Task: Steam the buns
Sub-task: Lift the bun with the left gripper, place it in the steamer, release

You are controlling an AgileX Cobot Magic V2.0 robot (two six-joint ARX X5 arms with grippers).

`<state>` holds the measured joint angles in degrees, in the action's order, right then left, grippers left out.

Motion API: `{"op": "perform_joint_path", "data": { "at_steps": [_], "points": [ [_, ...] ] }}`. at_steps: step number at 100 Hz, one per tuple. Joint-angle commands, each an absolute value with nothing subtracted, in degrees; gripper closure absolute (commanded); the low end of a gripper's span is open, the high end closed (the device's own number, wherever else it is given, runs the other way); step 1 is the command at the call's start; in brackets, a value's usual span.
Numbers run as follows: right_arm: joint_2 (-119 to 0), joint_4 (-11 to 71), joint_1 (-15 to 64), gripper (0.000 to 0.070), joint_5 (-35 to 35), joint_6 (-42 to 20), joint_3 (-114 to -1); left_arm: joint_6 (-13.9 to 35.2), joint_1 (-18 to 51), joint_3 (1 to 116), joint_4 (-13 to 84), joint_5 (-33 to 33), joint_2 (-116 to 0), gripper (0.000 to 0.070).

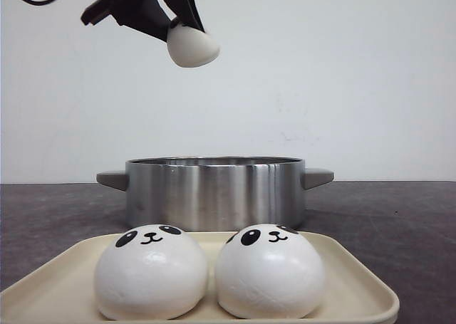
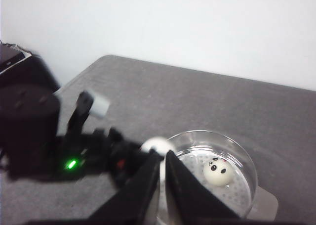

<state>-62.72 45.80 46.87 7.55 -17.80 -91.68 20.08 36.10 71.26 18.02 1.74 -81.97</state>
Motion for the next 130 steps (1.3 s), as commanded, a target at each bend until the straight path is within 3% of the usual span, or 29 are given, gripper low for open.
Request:
{"op": "perform_joint_path", "data": {
  "at_steps": [1, 41, 48, 61, 66, 88, 106, 130],
  "points": [
    [-63.26, 45.04, 47.51, 0.0688, 7.57, -16.93, -92.68, 16.45, 34.87, 74.04, 17.93, 2.02, -86.56, 0.0697],
    [-63.81, 45.06, 47.51, 0.0688, 7.66, -16.03, -92.66, 15.64, 29.65, 77.36, 14.39, 1.98, -104.14, 0.0685],
    [-63.99, 45.12, 47.51, 0.0688, 7.68, -16.01, -92.66, 15.73, 29.45, 77.36, 13.45, 1.98, -105.51, 0.0567],
    [-64.01, 45.08, 47.48, 0.0688, 8.01, -15.35, -92.66, 15.73, 29.36, 77.36, 12.08, 1.98, -106.87, 0.0184],
    [-64.01, 45.08, 47.48, 0.0688, 8.01, -15.35, -92.66, 15.7, 29.34, 77.36, 12.12, 1.98, -106.87, 0.0124],
    [-64.29, 46.3, 47.48, 0.0688, 8.03, -13.54, -92.55, 16.14, 29.36, 77.47, 12.93, 1.76, -105.95, 0.0114],
    [-65.89, 51.59, 47.42, 0.0688, 9.5, -13.39, -89.14, 16.05, 29.39, 77.47, 16.97, 1.54, -98.89, 0.0115],
    [-65.91, 49.32, 47.92, 0.0688, 4.16, -21.65, -70.13, 16.1, 30.39, 77.47, 23.84, 1.3, -80.9, 0.012]
  ]
}}
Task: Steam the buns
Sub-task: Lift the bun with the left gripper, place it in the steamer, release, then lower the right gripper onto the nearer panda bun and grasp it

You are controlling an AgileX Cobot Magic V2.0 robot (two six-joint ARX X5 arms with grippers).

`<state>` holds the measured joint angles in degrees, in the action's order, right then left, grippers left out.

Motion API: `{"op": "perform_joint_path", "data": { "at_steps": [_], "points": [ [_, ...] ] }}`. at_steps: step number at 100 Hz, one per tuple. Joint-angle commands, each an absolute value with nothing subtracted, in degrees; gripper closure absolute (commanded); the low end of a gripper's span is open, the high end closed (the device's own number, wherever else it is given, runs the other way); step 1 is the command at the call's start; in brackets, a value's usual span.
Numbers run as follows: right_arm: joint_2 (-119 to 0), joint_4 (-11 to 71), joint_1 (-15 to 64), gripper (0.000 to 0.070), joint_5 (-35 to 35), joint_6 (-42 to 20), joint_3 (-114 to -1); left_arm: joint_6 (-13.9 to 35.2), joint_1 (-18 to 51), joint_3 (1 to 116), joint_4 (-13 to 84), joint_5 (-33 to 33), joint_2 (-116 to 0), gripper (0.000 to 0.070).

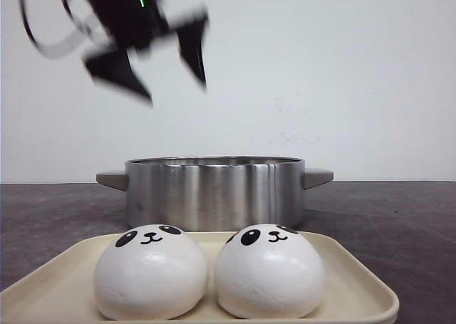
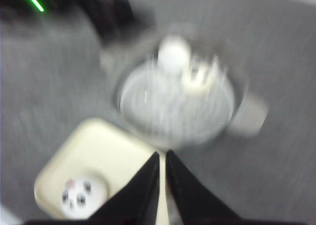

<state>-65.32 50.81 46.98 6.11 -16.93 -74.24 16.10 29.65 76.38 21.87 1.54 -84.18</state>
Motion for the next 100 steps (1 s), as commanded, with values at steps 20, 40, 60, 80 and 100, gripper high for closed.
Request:
{"op": "perform_joint_path", "data": {
  "at_steps": [20, 40, 60, 80, 100],
  "points": [
    [-65.93, 42.0, 49.82, 0.0683, -4.95, -30.06, -55.79, 16.08, 32.38, 77.47, 33.04, 1.3, -66.24, 0.012],
    [-68.07, 40.4, 52.05, 0.0269, -7.68, -33.58, -51.13, 16.14, 34.04, 77.47, 37.28, 1.34, -56.29, 0.012],
    [-73.76, 38.68, 53.6, 0.0269, -9.45, -34.39, -51.07, 16.12, 34.04, 77.47, 38.37, 1.61, -51.35, 0.012],
    [-81.91, 35.81, 53.6, 0.0269, -9.41, -34.54, -51.07, 16.08, 34.04, 77.45, 40.58, 1.74, -50.52, 0.012],
    [-87.26, 33.47, 53.43, 0.0269, -6.68, -35.64, -51.07, 16.08, 34.04, 77.45, 41.69, 1.72, -50.54, 0.012]
  ]
}}
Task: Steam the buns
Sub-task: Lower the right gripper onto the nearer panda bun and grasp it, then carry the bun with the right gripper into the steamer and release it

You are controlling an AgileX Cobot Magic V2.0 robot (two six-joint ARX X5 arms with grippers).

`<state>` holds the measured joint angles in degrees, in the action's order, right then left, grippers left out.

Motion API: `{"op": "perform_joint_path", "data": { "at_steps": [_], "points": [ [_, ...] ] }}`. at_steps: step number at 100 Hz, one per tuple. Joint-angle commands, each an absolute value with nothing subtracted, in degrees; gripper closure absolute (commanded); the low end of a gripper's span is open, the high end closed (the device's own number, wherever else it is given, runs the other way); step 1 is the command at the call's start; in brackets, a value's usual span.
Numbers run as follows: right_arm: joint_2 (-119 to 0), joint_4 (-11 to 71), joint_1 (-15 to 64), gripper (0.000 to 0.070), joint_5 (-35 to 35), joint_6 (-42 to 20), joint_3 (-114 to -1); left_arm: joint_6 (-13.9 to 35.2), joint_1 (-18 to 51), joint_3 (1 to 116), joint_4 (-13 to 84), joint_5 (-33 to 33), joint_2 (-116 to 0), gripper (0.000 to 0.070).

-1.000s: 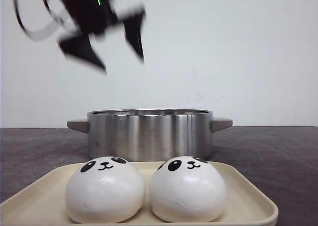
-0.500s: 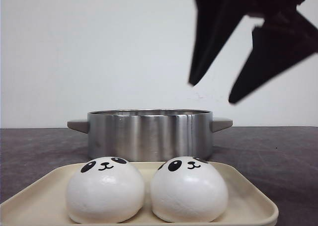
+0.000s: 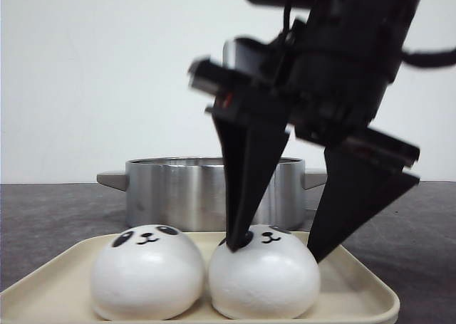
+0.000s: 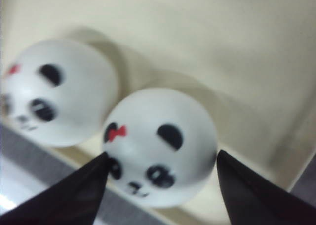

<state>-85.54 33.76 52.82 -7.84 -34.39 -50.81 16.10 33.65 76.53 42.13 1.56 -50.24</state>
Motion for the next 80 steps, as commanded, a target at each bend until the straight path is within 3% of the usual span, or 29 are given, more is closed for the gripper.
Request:
{"op": "perform_joint_path", "data": {
  "at_steps": [1, 15, 19, 24, 27, 46, 66, 80],
  "points": [
    [-87.46, 33.41, 53.43, 0.027, -6.52, -35.64, -51.07, 16.08, 34.04, 77.45, 41.69, 1.72, -50.54, 0.012],
    [-89.12, 32.99, 53.45, 0.0324, -5.96, -36.38, -51.07, 16.08, 34.04, 77.45, 41.89, 1.72, -50.54, 0.012],
    [-89.38, 33.08, 53.45, 0.0449, -5.96, -36.51, -51.07, 16.08, 34.04, 77.45, 42.0, 1.74, -50.54, 0.012],
    [-89.49, 33.04, 53.45, 0.07, -5.87, -36.49, -51.07, 16.05, 34.04, 77.45, 42.06, 1.72, -50.54, 0.012],
    [-89.49, 32.58, 53.45, 0.0677, -5.48, -36.4, -51.07, 16.05, 34.04, 77.45, 42.04, 1.72, -50.54, 0.012],
    [-84.75, 30.89, 53.49, 0.0685, -4.47, -36.03, -54.59, 16.03, 34.04, 77.45, 42.26, 1.74, -50.54, 0.012],
    [-78.19, 30.94, 52.51, 0.0689, 4.64, -28.16, -69.17, 15.86, 34.04, 77.45, 41.74, 1.74, -50.63, 0.012],
    [-79.83, 30.87, 47.37, 0.069, 4.45, -23.51, -76.95, 15.86, 34.04, 77.45, 40.8, 1.72, -50.89, 0.012]
  ]
}}
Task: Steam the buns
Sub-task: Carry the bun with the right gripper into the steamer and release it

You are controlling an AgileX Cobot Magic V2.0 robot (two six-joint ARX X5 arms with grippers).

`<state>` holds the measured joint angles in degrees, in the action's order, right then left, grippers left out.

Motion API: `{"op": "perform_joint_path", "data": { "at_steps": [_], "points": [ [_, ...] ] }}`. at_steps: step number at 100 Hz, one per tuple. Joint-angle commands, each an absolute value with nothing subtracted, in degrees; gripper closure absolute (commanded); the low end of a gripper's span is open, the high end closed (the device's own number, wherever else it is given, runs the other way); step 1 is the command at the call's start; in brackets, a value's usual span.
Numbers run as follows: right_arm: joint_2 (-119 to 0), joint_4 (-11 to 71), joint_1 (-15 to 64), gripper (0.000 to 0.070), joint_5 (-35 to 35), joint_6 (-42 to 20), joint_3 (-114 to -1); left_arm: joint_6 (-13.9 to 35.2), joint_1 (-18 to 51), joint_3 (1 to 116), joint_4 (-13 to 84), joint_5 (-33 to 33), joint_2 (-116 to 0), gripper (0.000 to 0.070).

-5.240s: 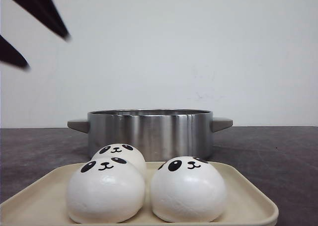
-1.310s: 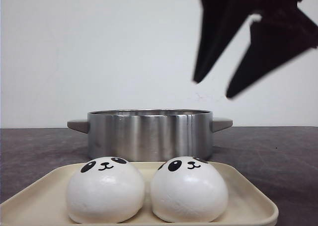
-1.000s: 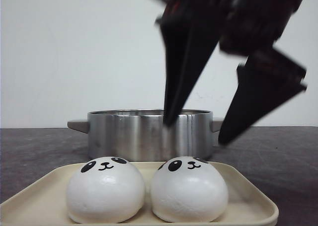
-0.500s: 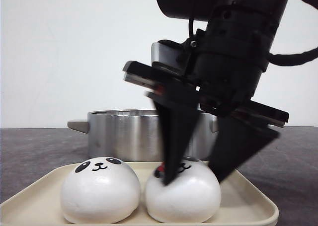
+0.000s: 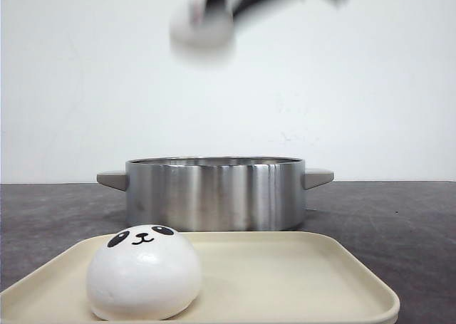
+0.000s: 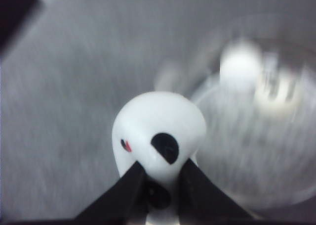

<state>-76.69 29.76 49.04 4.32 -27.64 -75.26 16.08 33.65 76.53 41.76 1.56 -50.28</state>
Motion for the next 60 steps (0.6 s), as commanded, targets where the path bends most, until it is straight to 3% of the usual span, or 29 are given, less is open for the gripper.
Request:
{"op": "perform_joint_path", "data": {
  "at_steps": [1, 32, 60],
  "points": [
    [-80.27, 30.85, 46.85, 0.069, 4.4, -23.24, -77.52, 15.86, 34.04, 77.45, 40.75, 1.72, -50.92, 0.012],
    [-93.01, 30.48, 38.3, 0.069, -1.48, -21.82, -79.15, 15.88, 34.04, 77.45, 40.91, 1.69, -50.98, 0.012],
    [-104.64, 30.02, 35.75, 0.0664, -3.57, -21.85, -79.15, 16.12, 34.06, 77.45, 44.82, 1.65, -50.92, 0.012]
  ]
}}
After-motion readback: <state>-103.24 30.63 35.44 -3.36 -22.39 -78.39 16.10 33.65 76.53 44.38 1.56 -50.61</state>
